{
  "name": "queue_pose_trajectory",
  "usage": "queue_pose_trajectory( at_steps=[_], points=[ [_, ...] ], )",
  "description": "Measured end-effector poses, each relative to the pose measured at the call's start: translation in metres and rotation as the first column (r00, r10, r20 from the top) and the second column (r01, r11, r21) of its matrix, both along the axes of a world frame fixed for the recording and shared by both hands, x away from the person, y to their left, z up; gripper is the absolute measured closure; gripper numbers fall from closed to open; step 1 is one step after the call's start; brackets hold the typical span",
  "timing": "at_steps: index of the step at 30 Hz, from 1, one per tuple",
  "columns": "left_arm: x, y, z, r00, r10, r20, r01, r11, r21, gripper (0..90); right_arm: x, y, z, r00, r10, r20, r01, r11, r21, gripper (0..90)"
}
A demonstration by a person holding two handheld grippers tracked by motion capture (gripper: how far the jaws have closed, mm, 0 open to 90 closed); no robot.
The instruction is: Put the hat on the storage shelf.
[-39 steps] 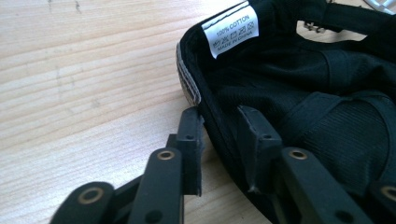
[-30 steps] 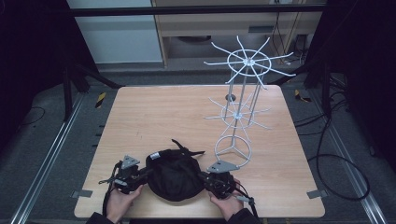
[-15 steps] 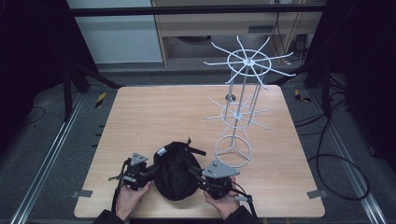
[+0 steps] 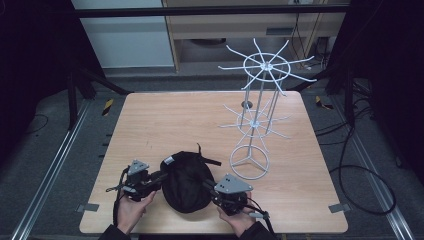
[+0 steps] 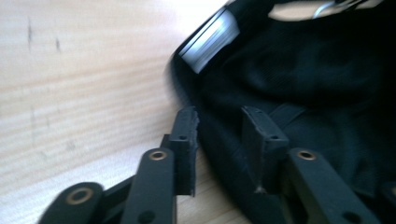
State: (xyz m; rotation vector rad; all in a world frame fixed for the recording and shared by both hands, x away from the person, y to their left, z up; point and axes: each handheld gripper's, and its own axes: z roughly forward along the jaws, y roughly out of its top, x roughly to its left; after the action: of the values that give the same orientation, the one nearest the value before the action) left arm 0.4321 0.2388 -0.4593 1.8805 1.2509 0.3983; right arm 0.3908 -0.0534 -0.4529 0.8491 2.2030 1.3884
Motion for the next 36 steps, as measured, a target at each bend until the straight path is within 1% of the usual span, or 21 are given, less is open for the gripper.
queue_pose_trajectory(
  at_steps=[1, 2, 4, 7, 10, 12, 14, 16, 18, 19, 23, 24, 25, 27, 29, 30, 31, 32, 33, 35, 36],
  points=[
    [-0.002, -0.001, 0.003, 0.9999, 0.001, 0.015, -0.001, 1.0000, -0.007, 62.9, 0.000, 0.000, 0.000, 1.0000, -0.003, 0.001, 0.003, 1.000, -0.001, 84.0],
    [-0.004, -0.002, 0.006, 0.9996, -0.009, 0.027, 0.009, 0.9999, -0.012, 61.6, 0.001, -0.001, -0.001, 1.0000, -0.007, 0.000, 0.007, 1.000, -0.002, 84.0],
    [-0.007, -0.006, 0.011, 0.9988, -0.028, 0.041, 0.029, 0.9992, -0.026, 59.4, 0.001, -0.001, -0.002, 0.9999, -0.012, -0.004, 0.012, 1.000, -0.003, 84.0],
    [-0.009, -0.017, 0.021, 0.9946, -0.067, 0.079, 0.071, 0.9960, -0.054, 55.8, 0.002, -0.001, -0.004, 0.9998, -0.015, -0.010, 0.015, 1.000, -0.009, 83.7],
    [-0.008, -0.024, 0.027, 0.9922, -0.087, 0.089, 0.095, 0.9919, -0.084, 52.2, 0.001, -0.001, -0.005, 0.9999, -0.013, -0.007, 0.013, 1.000, -0.011, 83.6],
    [-0.006, -0.030, 0.031, 0.9896, -0.099, 0.104, 0.110, 0.9890, -0.100, 49.3, 0.001, -0.001, -0.005, 0.9999, -0.012, -0.004, 0.012, 1.000, -0.014, 83.5],
    [-0.004, -0.037, 0.034, 0.9884, -0.112, 0.102, 0.123, 0.9861, -0.111, 46.2, 0.001, -0.001, -0.006, 0.9999, -0.012, -0.003, 0.012, 1.000, -0.014, 83.5],
    [-0.003, -0.043, 0.036, 0.9873, -0.123, 0.100, 0.135, 0.9828, -0.125, 45.2, 0.002, -0.001, -0.006, 0.9999, -0.012, -0.003, 0.011, 1.000, -0.014, 83.4],
    [-0.002, -0.049, 0.038, 0.9866, -0.126, 0.104, 0.138, 0.9825, -0.124, 42.9, 0.002, -0.001, -0.006, 0.9999, -0.012, -0.003, 0.012, 1.000, -0.014, 83.4],
    [-0.002, -0.052, 0.039, 0.9868, -0.124, 0.105, 0.137, 0.9818, -0.132, 42.0, 0.002, -0.001, -0.006, 0.9999, -0.011, -0.002, 0.011, 1.000, -0.014, 83.4],
    [0.001, -0.065, 0.039, 0.9856, -0.139, 0.096, 0.151, 0.9786, -0.139, 40.7, 0.001, 0.000, -0.007, 1.0000, -0.004, -0.001, 0.004, 1.000, -0.015, 83.4],
    [0.001, -0.065, 0.039, 0.9856, -0.139, 0.096, 0.151, 0.9786, -0.139, 40.4, 0.001, 0.000, -0.007, 1.0000, -0.004, -0.001, 0.004, 1.000, -0.015, 83.4],
    [0.003, -0.071, 0.037, 0.9852, -0.149, 0.084, 0.160, 0.9770, -0.141, 40.3, 0.001, 0.001, -0.007, 1.0000, -0.001, 0.003, 0.001, 1.000, -0.019, 83.5],
    [0.004, -0.077, 0.036, 0.9848, -0.159, 0.069, 0.168, 0.9735, -0.155, 40.2, 0.000, 0.001, -0.006, 1.0000, -0.002, 0.005, 0.002, 1.000, -0.020, 83.5],
    [0.005, -0.084, 0.034, 0.9848, -0.164, 0.058, 0.171, 0.9742, -0.148, 40.1, 0.000, 0.001, -0.006, 1.0000, -0.001, 0.006, 0.001, 1.000, -0.019, 83.5],
    [0.005, -0.084, 0.034, 0.9848, -0.164, 0.058, 0.171, 0.9742, -0.148, 40.0, 0.000, 0.001, -0.006, 1.0000, -0.001, 0.006, 0.001, 1.000, -0.019, 83.5],
    [0.006, -0.087, 0.033, 0.9852, -0.165, 0.048, 0.170, 0.9744, -0.147, 40.0, 0.000, 0.001, -0.006, 1.0000, 0.001, 0.007, -0.001, 1.000, -0.018, 83.5],
    [0.007, -0.091, 0.031, 0.9864, -0.160, 0.037, 0.164, 0.9759, -0.144, 40.0, 0.000, 0.001, -0.006, 1.0000, 0.006, 0.007, -0.006, 1.000, -0.016, 83.5],
    [0.008, -0.093, 0.029, 0.9873, -0.156, 0.029, 0.159, 0.9791, -0.127, 40.0, -0.001, 0.002, -0.006, 0.9999, 0.012, 0.009, -0.012, 1.000, -0.014, 83.5],
    [0.009, -0.095, 0.027, 0.9884, -0.151, 0.022, 0.152, 0.9810, -0.120, 40.5, -0.001, 0.002, -0.006, 0.9998, 0.017, 0.009, -0.017, 1.000, -0.018, 83.6],
    [0.009, -0.095, 0.027, 0.9891, -0.147, 0.017, 0.148, 0.9814, -0.122, 42.1, -0.001, 0.002, -0.007, 0.9998, 0.019, 0.009, -0.019, 1.000, -0.020, 83.6]
  ],
)
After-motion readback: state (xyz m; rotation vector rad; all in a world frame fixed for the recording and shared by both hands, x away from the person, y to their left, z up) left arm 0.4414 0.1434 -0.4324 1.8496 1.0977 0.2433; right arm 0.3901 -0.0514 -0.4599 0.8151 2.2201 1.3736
